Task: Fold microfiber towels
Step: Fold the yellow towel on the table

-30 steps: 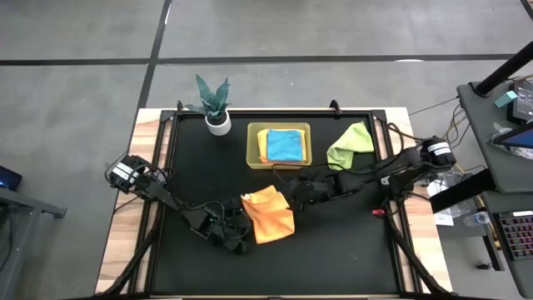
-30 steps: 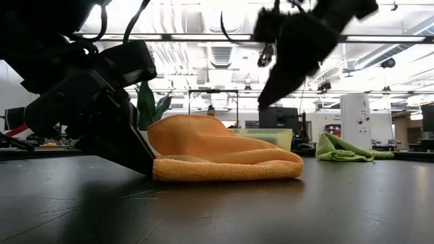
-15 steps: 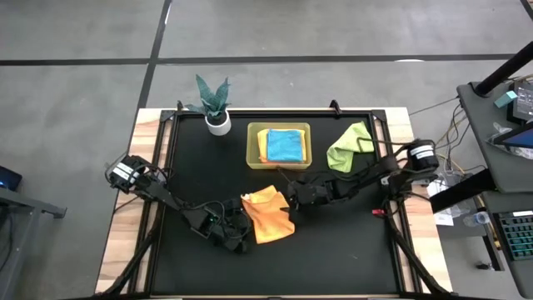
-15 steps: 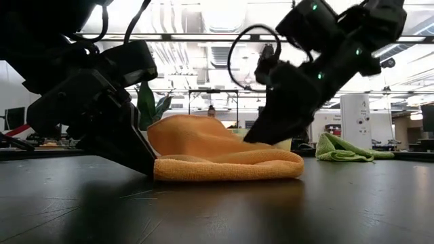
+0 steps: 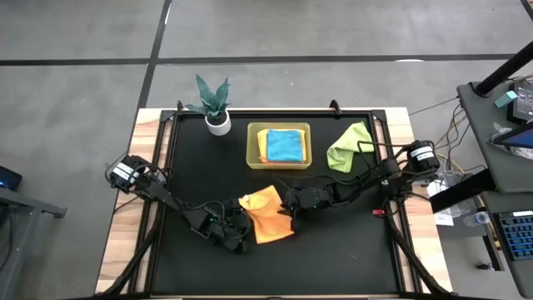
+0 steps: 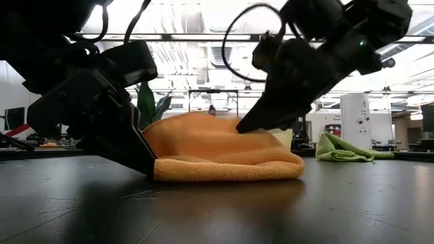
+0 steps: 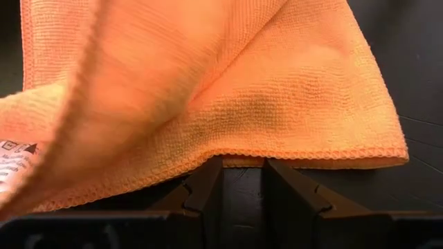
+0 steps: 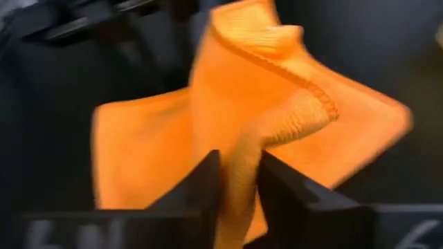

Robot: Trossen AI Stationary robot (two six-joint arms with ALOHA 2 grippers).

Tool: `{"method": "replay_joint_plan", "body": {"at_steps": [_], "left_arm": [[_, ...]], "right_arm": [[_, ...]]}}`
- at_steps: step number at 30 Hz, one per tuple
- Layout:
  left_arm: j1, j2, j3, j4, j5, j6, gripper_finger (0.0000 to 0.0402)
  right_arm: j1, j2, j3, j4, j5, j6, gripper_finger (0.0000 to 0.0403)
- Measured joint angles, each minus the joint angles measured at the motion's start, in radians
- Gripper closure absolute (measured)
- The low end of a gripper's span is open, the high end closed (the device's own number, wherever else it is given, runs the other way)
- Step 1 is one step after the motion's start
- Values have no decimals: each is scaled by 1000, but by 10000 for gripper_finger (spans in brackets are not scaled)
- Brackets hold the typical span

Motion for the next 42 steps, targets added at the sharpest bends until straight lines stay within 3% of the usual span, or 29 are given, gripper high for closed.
{"method": "replay_joint_plan", "body": {"at_steps": [4, 6, 11, 20, 29, 34, 39, 42], "left_arm": [[1, 0, 0, 0, 4, -1, 309], [1, -3, 2, -5, 33, -1, 309], [-9, -72, 4, -15, 251, -29, 309], [-16, -106, 29, 24, 170, 7, 309], [-16, -106, 17, -32, 147, -5, 309], [-14, -106, 3, -39, 152, -53, 309], [-18, -106, 2, -75, 298, -59, 309], [-17, -113, 1, -93, 322, -76, 309]], "right_arm": [[45, -2, 14, -2, -14, -55, 379], [63, -2, 19, -3, -9, -70, 388], [95, -2, 35, -15, 31, -79, 391], [150, 13, 80, -16, 23, -145, 394], [173, 152, 193, -22, -25, -131, 392], [174, 194, 297, -159, -57, -125, 353], [176, 213, 394, -339, -57, -155, 281], [178, 206, 441, -416, -57, -176, 241]]}}
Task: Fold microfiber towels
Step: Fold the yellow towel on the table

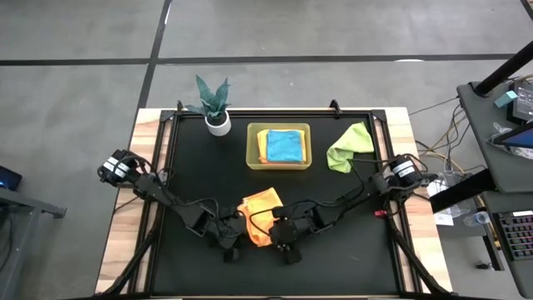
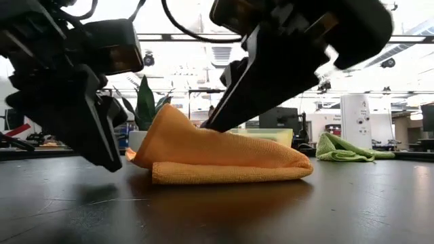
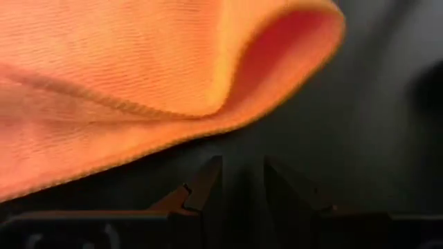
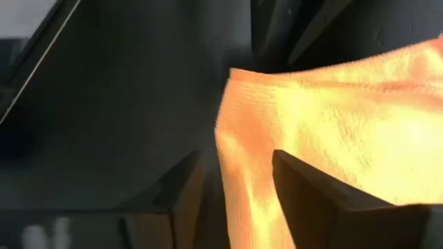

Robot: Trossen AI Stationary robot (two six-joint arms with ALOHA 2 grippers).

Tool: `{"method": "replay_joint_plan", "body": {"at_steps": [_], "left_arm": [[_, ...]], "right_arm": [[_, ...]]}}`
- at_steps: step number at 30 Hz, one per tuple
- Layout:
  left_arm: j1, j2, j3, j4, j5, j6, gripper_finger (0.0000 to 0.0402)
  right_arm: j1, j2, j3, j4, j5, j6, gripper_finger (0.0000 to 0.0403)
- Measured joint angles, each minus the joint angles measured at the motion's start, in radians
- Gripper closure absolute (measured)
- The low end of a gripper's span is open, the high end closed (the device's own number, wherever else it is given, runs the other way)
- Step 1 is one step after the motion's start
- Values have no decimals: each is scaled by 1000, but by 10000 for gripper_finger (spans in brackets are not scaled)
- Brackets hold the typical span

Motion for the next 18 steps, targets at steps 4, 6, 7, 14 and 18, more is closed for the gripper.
{"method": "replay_joint_plan", "body": {"at_steps": [4, 6, 7, 14, 18], "left_arm": [[1, 4, -3, 1, -29, -4, 309], [1, 10, -3, 2, -65, -5, 309], [1, 13, -4, 2, -84, -4, 309], [7, 43, -4, 3, -204, -4, 309], [8, 63, -4, 11, -233, -3, 309]], "right_arm": [[-1, -28, 26, -97, 8, -10, 206], [-1, -53, 26, -133, 10, -13, 196], [-1, -68, 23, -147, 19, -13, 194], [-35, -173, -25, -219, 284, -123, 196], [-128, -180, -49, -180, 276, -148, 207]]}}
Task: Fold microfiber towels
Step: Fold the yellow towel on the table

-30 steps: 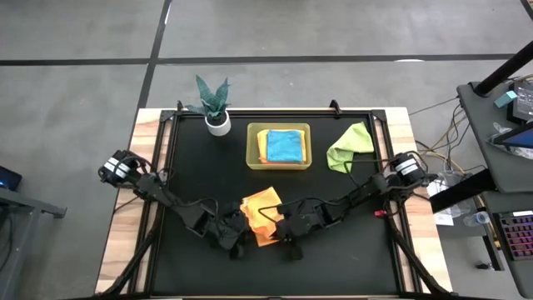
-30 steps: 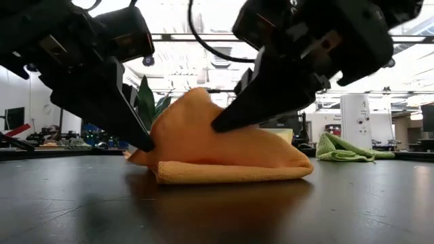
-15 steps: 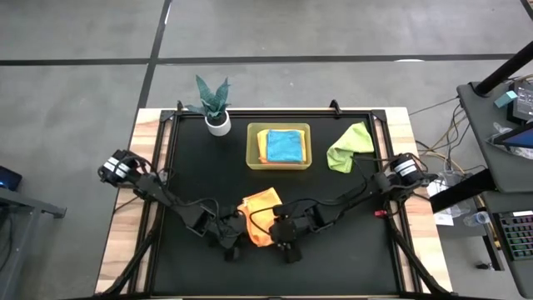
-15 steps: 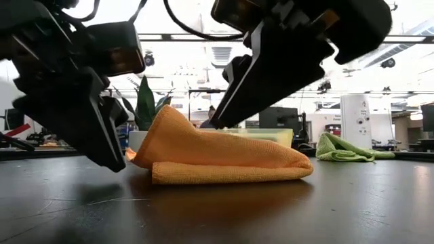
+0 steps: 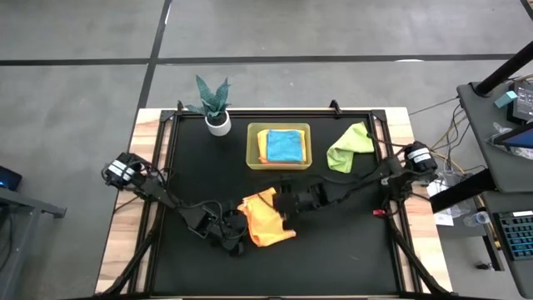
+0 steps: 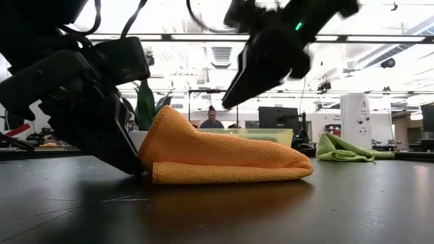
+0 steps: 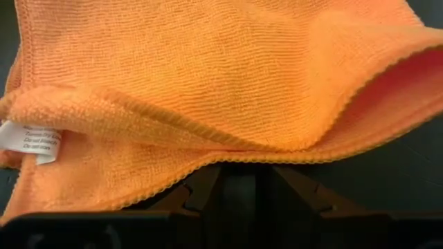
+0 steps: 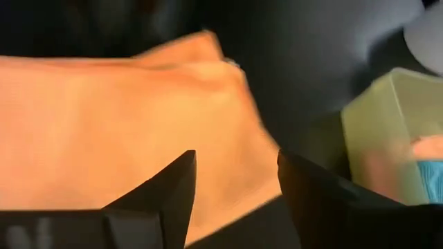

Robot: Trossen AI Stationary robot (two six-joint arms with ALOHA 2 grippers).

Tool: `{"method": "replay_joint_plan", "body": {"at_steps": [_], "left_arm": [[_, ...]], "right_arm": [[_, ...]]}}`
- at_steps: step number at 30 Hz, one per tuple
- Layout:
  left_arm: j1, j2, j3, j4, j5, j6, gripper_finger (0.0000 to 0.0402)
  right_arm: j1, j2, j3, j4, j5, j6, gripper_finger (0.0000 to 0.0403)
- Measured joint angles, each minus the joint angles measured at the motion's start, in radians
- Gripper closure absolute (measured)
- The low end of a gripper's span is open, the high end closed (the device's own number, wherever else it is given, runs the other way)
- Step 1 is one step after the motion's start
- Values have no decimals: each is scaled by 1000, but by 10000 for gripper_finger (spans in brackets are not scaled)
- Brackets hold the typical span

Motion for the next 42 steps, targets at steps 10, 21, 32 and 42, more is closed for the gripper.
{"method": "replay_joint_plan", "body": {"at_steps": [10, 21, 32, 42], "left_arm": [[2, 12, 1, 1, -6, 3, 309], [3, 14, 1, 3, -22, 4, 309], [4, 18, -2, -12, -139, 11, 309], [63, 19, -3, -16, -211, 60, 309]], "right_arm": [[-209, 85, -60, 170, -225, -35, 213], [-240, 154, -54, 201, -251, -102, 219], [-233, 149, -56, 187, -305, -100, 383], [-175, 58, -58, 102, -290, -49, 394]]}}
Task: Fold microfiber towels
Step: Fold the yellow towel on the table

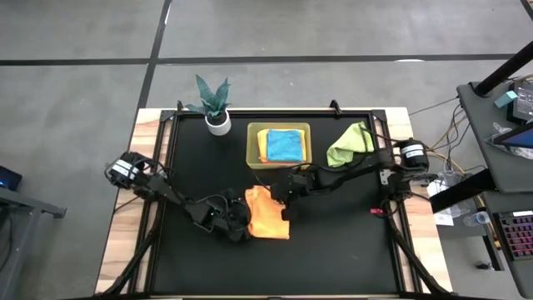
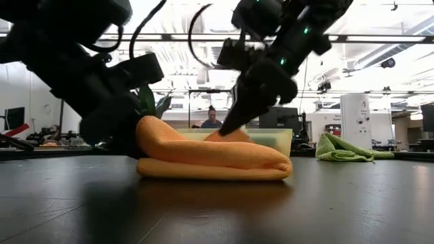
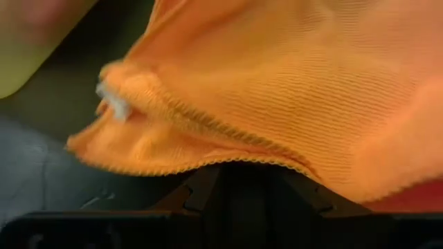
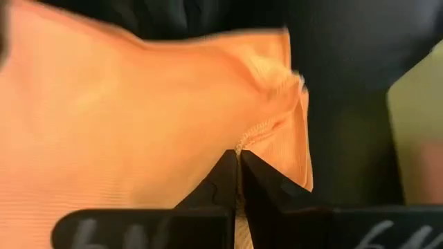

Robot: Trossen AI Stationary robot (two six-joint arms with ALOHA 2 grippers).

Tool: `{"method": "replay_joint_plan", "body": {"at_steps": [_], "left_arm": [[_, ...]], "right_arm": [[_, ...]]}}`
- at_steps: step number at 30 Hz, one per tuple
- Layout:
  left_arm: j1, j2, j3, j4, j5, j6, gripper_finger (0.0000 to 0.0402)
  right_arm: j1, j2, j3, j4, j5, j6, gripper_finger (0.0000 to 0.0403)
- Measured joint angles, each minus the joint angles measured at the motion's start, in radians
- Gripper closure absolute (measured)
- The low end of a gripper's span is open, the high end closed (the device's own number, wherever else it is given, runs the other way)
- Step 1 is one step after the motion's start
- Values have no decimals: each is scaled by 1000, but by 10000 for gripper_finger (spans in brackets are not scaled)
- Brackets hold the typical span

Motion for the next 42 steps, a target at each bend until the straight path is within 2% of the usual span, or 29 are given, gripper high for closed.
{"method": "replay_joint_plan", "body": {"at_steps": [8, 17, 20, 25, 28, 33, 42], "left_arm": [[13, 0, 0, -30, 2, -8, 309], [13, 0, 0, -37, 16, -10, 309], [9, -5, 3, -35, 67, -8, 309], [-33, -42, 5, -36, 254, 17, 309], [-69, -59, 6, -37, 312, 18, 309], [-85, -38, 4, 63, 237, 20, 309], [-86, -10, 6, 122, 202, 57, 309]], "right_arm": [[75, -99, -3, -185, 191, 31, 394], [145, -135, -38, -278, 314, 103, 394], [149, -136, -74, -267, 324, 121, 394], [152, -136, -135, -215, 364, 144, 394], [152, -136, -154, -193, 364, 149, 394], [157, -136, -155, -172, 364, 157, 394], [158, -136, -155, -163, 363, 173, 394]]}}
